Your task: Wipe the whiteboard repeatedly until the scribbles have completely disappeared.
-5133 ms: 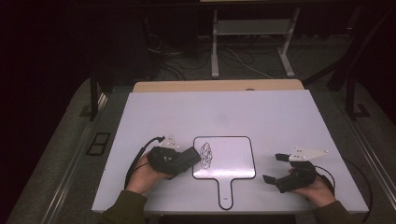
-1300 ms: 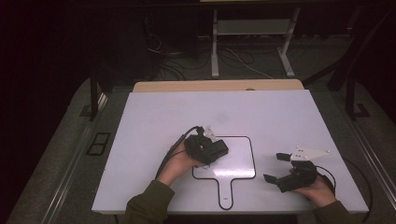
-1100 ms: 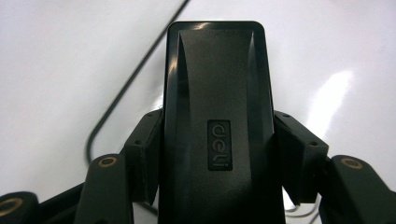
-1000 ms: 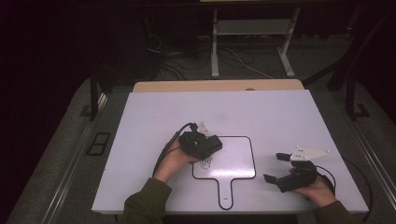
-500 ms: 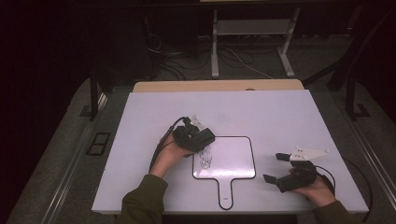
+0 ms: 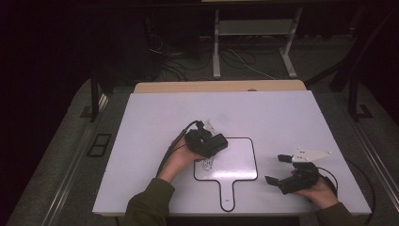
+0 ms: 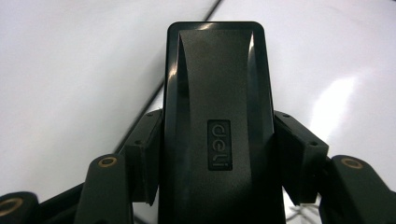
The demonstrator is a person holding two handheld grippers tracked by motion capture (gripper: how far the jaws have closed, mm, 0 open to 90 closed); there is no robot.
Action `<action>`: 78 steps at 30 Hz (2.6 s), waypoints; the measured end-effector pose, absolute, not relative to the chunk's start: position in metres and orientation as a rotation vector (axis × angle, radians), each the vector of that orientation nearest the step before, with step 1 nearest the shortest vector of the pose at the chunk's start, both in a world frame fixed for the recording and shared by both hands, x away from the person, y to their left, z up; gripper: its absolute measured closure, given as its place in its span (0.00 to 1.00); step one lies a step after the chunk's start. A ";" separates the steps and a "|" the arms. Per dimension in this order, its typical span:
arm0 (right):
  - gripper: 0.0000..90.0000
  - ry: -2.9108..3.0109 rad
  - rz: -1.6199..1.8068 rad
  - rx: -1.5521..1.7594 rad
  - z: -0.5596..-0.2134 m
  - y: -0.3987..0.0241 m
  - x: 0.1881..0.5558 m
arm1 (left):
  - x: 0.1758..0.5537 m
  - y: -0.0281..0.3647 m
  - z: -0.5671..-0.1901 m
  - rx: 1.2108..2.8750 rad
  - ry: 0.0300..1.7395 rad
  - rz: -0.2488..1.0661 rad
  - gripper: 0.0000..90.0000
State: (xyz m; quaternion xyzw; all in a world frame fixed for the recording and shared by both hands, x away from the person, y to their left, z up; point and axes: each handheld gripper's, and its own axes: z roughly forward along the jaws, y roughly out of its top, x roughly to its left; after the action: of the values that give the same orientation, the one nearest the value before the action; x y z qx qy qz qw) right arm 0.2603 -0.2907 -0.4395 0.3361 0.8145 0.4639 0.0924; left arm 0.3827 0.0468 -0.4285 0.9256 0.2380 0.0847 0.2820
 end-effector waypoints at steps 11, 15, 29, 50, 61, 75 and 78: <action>0.00 2.422 1.376 0.995 -0.439 -0.291 0.260 | 0.398 0.079 -0.428 2.439 0.796 0.294 0.43; 0.00 2.422 1.375 0.994 -0.440 -0.291 0.261 | 0.396 0.070 -0.427 2.464 0.747 0.269 0.43; 0.00 2.420 1.376 0.999 -0.439 -0.291 0.261 | 0.396 0.061 -0.427 2.484 0.726 0.323 0.43; 0.00 2.418 1.377 1.002 -0.439 -0.291 0.260 | 0.392 0.054 -0.428 2.468 0.718 0.270 0.43; 0.00 2.420 1.375 1.000 -0.439 -0.291 0.260 | 0.392 0.062 -0.428 2.463 0.743 0.274 0.43; 0.00 2.421 1.374 0.996 -0.439 -0.291 0.261 | 0.400 0.074 -0.427 2.457 0.799 0.319 0.43; 0.00 2.420 1.374 0.994 -0.439 -0.291 0.261 | 0.396 0.067 -0.427 2.474 0.759 0.302 0.43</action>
State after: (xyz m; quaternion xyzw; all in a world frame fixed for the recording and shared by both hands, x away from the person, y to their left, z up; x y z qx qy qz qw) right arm 0.2608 -0.2910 -0.4395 0.3348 0.8154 0.4629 0.0930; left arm 0.3957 0.0668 -0.4271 0.9155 0.2811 0.1119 0.2651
